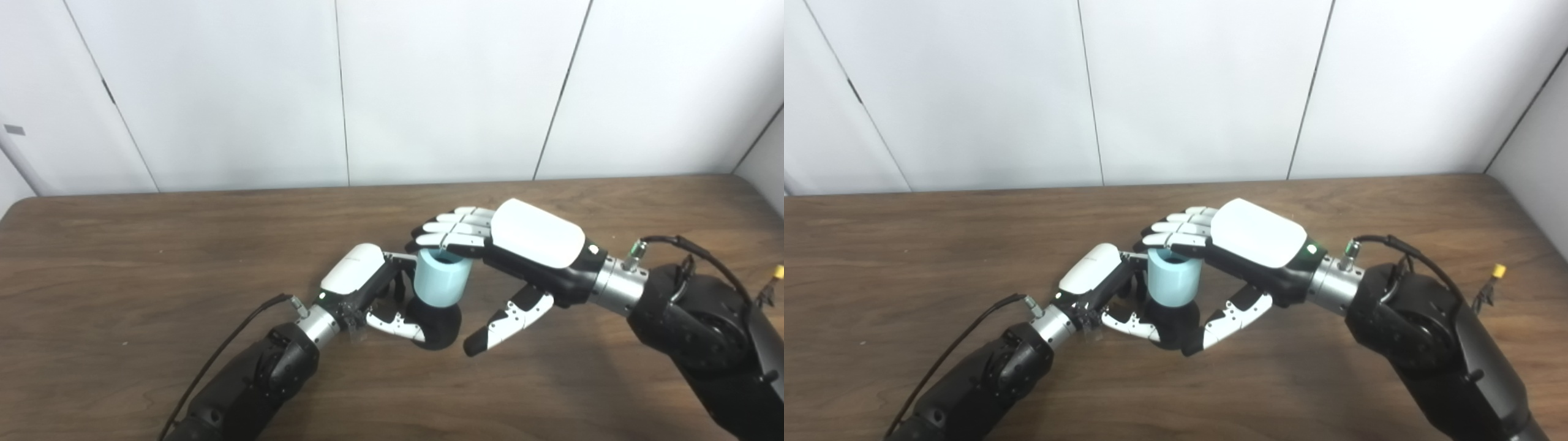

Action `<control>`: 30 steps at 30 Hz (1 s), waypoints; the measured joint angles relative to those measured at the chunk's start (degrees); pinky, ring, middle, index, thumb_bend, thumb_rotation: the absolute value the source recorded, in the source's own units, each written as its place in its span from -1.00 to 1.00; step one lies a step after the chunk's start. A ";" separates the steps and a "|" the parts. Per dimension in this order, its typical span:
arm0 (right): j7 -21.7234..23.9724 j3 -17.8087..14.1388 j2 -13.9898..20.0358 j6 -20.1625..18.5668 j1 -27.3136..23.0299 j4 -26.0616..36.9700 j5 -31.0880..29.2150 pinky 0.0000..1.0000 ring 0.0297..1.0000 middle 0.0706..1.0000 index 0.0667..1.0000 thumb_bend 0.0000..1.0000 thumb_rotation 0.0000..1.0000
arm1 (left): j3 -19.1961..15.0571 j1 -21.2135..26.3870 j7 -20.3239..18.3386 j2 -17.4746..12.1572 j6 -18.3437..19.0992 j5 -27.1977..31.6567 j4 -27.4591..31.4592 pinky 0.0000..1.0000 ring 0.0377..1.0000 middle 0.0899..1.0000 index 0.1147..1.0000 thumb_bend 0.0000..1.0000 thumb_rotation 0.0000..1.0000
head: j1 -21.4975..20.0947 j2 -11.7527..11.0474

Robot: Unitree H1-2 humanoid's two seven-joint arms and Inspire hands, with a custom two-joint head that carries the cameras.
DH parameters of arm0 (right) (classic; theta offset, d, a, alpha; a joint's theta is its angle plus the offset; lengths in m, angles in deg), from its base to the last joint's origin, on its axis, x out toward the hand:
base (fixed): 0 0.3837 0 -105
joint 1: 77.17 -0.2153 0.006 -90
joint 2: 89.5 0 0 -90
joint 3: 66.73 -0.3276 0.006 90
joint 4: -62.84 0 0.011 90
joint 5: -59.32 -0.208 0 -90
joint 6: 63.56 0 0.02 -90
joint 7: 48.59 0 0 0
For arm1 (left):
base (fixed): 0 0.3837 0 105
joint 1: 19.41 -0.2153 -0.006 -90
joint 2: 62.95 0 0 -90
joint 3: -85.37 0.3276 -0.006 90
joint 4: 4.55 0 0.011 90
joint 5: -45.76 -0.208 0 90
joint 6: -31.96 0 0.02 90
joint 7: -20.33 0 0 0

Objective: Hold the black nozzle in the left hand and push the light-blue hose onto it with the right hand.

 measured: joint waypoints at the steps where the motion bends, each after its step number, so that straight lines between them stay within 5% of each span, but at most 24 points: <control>1: -0.02 0.10 0.02 -0.08 -0.10 0.01 0.02 0.74 0.77 0.68 0.57 0.57 0.86 | 0.00 -0.02 -0.01 -0.01 0.00 0.00 0.01 -0.32 -0.28 -0.10 -0.07 0.00 -1.00 | -0.09 0.09; 12: 0.05 2.76 0.26 -0.73 -1.52 0.13 1.21 0.69 0.78 0.68 0.57 0.58 0.68 | -0.01 -0.12 -0.09 -0.01 0.00 0.00 0.07 -0.33 -0.29 -0.10 -0.06 -0.01 -1.00 | 0.00 0.26; 30: 0.04 7.35 0.26 -0.88 -2.66 0.01 8.93 0.92 0.94 0.91 0.82 0.62 0.77 | -0.16 -0.31 -0.11 -0.11 0.06 0.00 0.16 -0.32 -0.28 -0.10 -0.06 -0.01 -1.00 | 0.62 0.97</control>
